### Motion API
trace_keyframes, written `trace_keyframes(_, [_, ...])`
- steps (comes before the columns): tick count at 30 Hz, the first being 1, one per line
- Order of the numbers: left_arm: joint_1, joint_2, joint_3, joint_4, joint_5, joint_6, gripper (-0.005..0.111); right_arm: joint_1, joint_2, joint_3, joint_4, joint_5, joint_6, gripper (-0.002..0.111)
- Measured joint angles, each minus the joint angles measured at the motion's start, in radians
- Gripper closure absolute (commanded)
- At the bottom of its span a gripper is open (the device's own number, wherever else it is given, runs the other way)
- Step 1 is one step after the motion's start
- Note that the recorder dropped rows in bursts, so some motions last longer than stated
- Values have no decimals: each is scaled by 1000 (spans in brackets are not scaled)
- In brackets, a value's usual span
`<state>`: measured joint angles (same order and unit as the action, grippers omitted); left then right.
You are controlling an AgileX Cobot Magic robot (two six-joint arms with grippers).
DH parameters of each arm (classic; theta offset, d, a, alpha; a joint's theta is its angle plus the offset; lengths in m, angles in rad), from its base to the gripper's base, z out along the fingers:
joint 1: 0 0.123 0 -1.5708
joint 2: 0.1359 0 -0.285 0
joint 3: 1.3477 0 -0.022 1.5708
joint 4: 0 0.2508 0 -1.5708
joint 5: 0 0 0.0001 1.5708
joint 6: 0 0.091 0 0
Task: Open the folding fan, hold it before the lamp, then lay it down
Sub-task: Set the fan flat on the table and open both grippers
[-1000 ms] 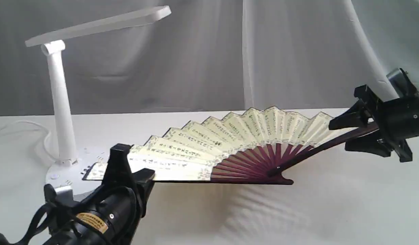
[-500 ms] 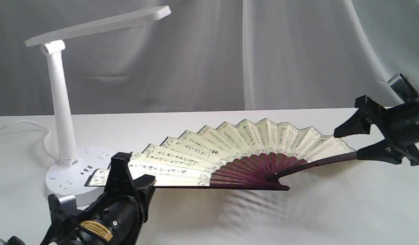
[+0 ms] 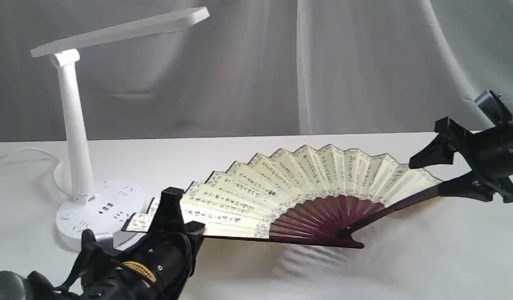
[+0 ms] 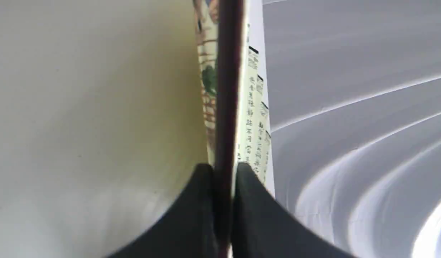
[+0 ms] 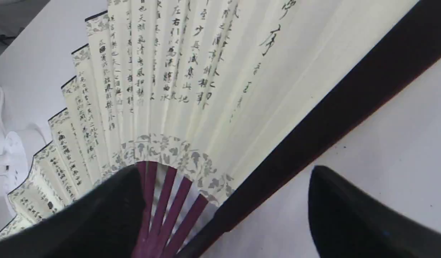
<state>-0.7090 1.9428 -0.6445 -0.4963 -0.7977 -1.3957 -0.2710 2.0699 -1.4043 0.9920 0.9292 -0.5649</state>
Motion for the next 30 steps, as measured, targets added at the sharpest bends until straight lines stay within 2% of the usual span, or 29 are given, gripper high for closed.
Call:
trace_keyframes(8, [0, 60, 0, 6, -58, -41, 107, 0, 0, 0, -2, 0, 0, 43])
trace_keyframes(14, [0, 102, -2, 19, -66, -47, 99, 0, 0, 0, -2, 0, 0, 43])
trace_keyframes(20, [0, 102, -2, 54, -63, -47, 80, 1, 0, 0, -2, 0, 0, 43])
trace_keyframes(23, [0, 102, -2, 72, -63, -47, 67, 1, 0, 0, -2, 0, 0, 43])
trace_keyframes(27, [0, 102, -2, 105, -63, -45, 42, 1, 0, 0, -2, 2, 0, 43])
trace_keyframes(30, [0, 102, -2, 136, -63, -45, 38, 1, 0, 0, -2, 6, 0, 43])
